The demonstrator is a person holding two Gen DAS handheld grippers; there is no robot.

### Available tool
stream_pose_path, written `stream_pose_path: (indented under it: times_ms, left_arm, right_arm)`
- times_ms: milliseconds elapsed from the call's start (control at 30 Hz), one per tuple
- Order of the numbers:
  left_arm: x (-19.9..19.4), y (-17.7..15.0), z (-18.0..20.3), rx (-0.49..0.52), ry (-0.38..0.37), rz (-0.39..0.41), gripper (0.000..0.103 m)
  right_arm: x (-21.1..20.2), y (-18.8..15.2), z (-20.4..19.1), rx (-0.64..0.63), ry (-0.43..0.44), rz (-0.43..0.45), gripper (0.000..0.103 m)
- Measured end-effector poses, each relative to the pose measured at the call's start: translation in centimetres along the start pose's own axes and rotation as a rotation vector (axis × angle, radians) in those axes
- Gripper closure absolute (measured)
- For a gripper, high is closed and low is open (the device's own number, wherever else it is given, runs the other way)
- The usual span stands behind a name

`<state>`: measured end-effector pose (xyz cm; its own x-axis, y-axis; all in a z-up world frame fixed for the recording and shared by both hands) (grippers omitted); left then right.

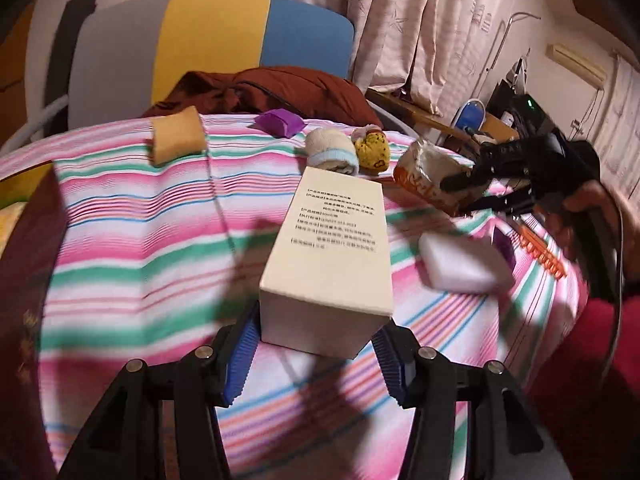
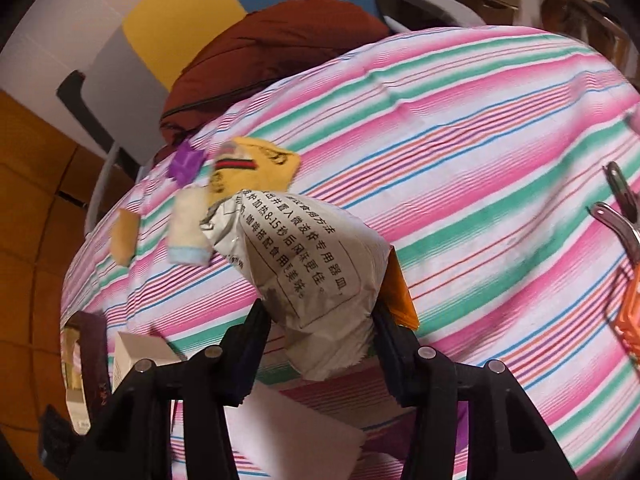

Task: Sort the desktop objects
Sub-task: 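Grasp the white box with the left gripper while the right grasps the printed snack bag, then carry the box and snack bag over the gold tray and release both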

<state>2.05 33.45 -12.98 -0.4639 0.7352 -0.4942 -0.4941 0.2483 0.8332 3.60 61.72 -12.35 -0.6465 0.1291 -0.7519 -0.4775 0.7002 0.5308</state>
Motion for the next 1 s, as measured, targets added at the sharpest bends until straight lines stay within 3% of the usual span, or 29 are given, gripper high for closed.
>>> stream_pose_path:
  times_ms: [200,400,533,667,833,933,1000]
  left_arm:
    - [-2.1,-0.6,-0.9,-0.017,-0.006,0.022,0.05]
    - [-4.5,-0.5,-2.6,-0.147,-0.047,0.03,0.05]
    - [-6.7,0.3,-2.5,-0.15,-0.08,0.071,0.051]
    - [-8.9,1.3,-2.5,-0.151,-0.102,0.109,0.052]
    - [-11.8,2.7,-3.3,-0.184,-0.114,0.169,0.052]
    - [-12.1,2.6,-3.8,-0.17,-0.104,0.157,0.052]
    - [-11.8,2.1,-3.6,-0.172,-0.125,0.13,0.052]
  right_arm:
    - [0.3,-1.0,-1.6,0.0,0.067,-0.031,0.058]
    - [0.0,-1.0,-3.7,-0.099,0.076,-0.011,0.061]
    - [0.2,-1.7,-5.0,-0.155,0.048,-0.021,0.061]
    - [-1.0,-1.5,-6.3,-0.171,0.102,0.007,0.062]
    - [-1.3,-2.4,-8.7,-0.224,0.107,0.001,0.063]
    - [-1.2,-3.3,-10.4,-0.244,0.135,-0.016,0.063]
    - [-1.0,-3.9,-11.1,-0.269,0.108,-0.03,0.062]
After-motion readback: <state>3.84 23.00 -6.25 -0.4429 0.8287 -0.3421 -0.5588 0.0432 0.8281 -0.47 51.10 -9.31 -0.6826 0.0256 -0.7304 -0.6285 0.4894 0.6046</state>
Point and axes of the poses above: each gripper's, at about its wrist camera, not at the fingertips, and x roughly the way its jaws point, z to its right, y to its top, the point moved 7 cm from there along x, roughly the way its jaws point, and after that the axes turned 14 degrees about z, right-handed, at the moved point
